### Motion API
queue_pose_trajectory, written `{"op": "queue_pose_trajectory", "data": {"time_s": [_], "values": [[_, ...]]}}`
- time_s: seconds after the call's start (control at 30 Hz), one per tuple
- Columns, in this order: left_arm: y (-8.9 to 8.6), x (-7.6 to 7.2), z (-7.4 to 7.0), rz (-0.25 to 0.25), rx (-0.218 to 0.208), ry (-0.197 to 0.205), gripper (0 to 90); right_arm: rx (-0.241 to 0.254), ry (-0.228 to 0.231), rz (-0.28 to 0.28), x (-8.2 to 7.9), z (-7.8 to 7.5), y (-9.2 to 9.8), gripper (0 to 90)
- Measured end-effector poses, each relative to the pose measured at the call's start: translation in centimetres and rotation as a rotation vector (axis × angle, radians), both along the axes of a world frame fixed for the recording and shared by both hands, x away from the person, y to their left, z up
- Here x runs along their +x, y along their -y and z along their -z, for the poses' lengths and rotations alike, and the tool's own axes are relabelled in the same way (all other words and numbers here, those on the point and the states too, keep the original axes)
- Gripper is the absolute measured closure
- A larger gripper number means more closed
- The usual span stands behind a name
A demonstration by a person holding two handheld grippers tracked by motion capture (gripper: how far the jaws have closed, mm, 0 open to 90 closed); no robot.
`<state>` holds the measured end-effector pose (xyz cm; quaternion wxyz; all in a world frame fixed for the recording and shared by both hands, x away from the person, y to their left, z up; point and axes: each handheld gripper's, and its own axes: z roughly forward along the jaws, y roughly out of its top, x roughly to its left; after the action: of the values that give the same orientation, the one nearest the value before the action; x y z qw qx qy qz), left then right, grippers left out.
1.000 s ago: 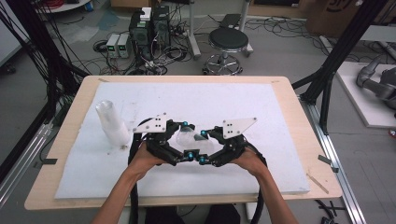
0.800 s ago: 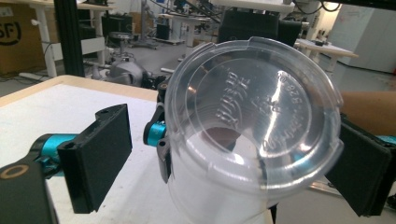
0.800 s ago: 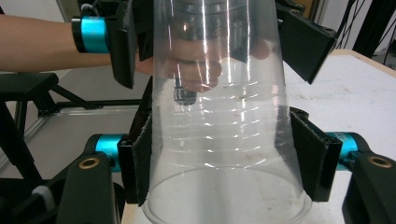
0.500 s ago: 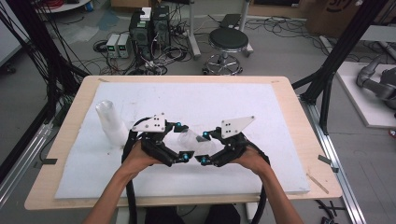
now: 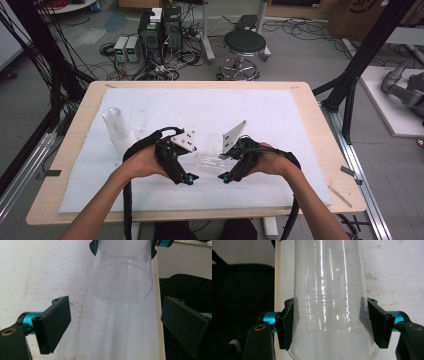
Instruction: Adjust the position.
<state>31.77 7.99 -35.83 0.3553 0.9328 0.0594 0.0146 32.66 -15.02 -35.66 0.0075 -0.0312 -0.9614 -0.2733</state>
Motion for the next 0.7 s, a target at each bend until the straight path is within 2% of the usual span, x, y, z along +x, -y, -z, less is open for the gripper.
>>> {"op": "queue_pose_trajectory", "data": {"time_s": [0.07, 0.3, 0.7], "values": [[0.0, 0.1, 0.0, -0.004, 0.005, -0.002, 9.8, -0.022, 0.003, -0.008, 0.1, -0.2, -0.1, 32.9], [0.0, 0.4, 0.1, -0.009, 0.01, -0.009, 11.4, -0.048, -0.004, -0.008, 0.4, -0.4, -0.1, 33.0], [1.6, 0.8, 0.7, 0.015, 0.02, -0.021, 19.4, -0.086, -0.004, -0.03, 0.6, -0.3, -1.3, 33.0]]}}
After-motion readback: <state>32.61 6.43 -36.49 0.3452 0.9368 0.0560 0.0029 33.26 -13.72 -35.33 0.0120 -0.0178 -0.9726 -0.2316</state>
